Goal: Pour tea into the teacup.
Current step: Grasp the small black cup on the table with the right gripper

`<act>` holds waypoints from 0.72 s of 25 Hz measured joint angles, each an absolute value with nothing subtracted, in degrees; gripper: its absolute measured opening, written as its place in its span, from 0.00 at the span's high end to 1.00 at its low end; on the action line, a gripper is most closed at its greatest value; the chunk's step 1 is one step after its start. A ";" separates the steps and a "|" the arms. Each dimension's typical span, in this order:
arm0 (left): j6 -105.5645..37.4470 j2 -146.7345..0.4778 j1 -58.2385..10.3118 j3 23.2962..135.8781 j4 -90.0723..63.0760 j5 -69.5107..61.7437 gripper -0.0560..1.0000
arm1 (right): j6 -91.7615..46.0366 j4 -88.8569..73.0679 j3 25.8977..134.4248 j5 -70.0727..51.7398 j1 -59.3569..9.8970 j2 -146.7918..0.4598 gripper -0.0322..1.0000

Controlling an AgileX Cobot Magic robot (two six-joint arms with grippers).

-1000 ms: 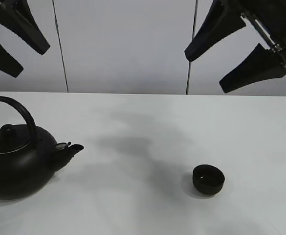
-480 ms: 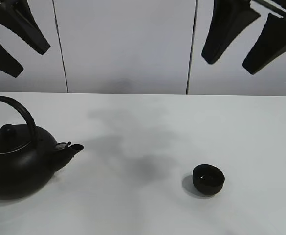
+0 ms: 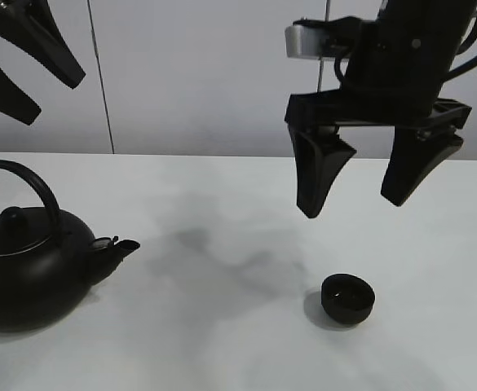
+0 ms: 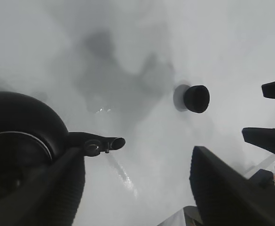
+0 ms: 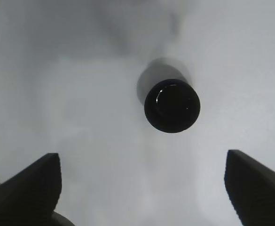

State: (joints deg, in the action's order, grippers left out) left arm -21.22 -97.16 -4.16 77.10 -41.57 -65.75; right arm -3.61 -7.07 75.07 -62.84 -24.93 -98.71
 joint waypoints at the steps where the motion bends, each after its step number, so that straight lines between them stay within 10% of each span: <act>1: -21.22 -97.16 -4.16 77.10 -41.57 -65.61 0.50 | -3.21 -6.71 75.07 -62.84 -24.93 -99.69 0.34; 18: -21.22 -97.16 -4.16 77.10 -41.62 -65.07 0.50 | 1.93 -2.21 68.88 -54.84 -24.93 -104.42 0.34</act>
State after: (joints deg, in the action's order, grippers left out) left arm -21.22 -97.16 -4.16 77.10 -41.62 -65.07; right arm 1.93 -2.21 68.88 -54.84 -24.93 -104.42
